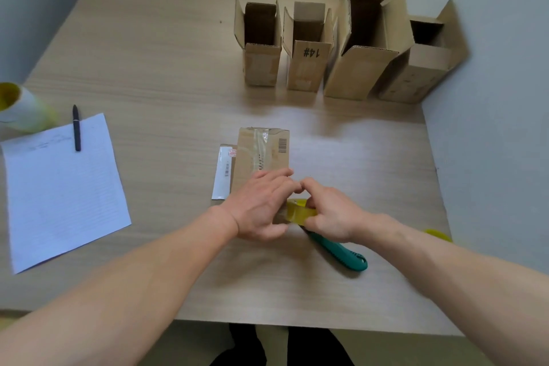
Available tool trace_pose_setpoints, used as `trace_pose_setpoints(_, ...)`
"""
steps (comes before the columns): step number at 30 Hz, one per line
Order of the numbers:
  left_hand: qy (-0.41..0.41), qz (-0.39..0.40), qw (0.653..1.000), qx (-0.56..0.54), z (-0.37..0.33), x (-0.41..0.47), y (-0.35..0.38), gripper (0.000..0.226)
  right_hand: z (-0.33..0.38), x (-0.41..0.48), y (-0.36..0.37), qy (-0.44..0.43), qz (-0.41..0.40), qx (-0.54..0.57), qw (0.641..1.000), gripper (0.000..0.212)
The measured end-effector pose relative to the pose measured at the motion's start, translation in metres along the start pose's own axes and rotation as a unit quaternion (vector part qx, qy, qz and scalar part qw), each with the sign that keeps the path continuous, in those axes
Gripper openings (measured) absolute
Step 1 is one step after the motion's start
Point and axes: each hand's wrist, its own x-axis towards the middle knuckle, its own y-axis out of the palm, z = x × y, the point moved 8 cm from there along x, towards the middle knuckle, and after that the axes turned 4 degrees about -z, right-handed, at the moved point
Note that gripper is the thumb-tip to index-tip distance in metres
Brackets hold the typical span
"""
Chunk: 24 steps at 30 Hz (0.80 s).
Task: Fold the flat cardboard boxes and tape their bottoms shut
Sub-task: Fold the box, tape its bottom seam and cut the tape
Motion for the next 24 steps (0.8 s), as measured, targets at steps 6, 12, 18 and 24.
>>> trace_pose_setpoints(6, -0.092, -0.041, 0.995, -0.013, 0.015, 0.000, -0.010, 0.075, -0.011, 0.002, -0.049, -0.051, -0.093, -0.323, 0.940, 0.036)
trace_pose_setpoints(12, -0.240, 0.051, 0.968, 0.045, 0.029, 0.029, -0.001, 0.083, 0.028, 0.001, -0.069, -0.230, -0.246, -0.363, 0.869, 0.043)
trace_pose_setpoints(18, -0.238, 0.053, 0.970, -0.012, 0.020, 0.020, -0.001, 0.091, 0.037, 0.007, -0.060, -0.236, -0.224, -0.327, 0.888, 0.038)
trace_pose_setpoints(24, -0.286, -0.006, 0.954, -0.089, 0.025, 0.017, -0.003, 0.026, 0.047, 0.010, -0.051, -0.237, -0.222, -0.353, 0.878, 0.036)
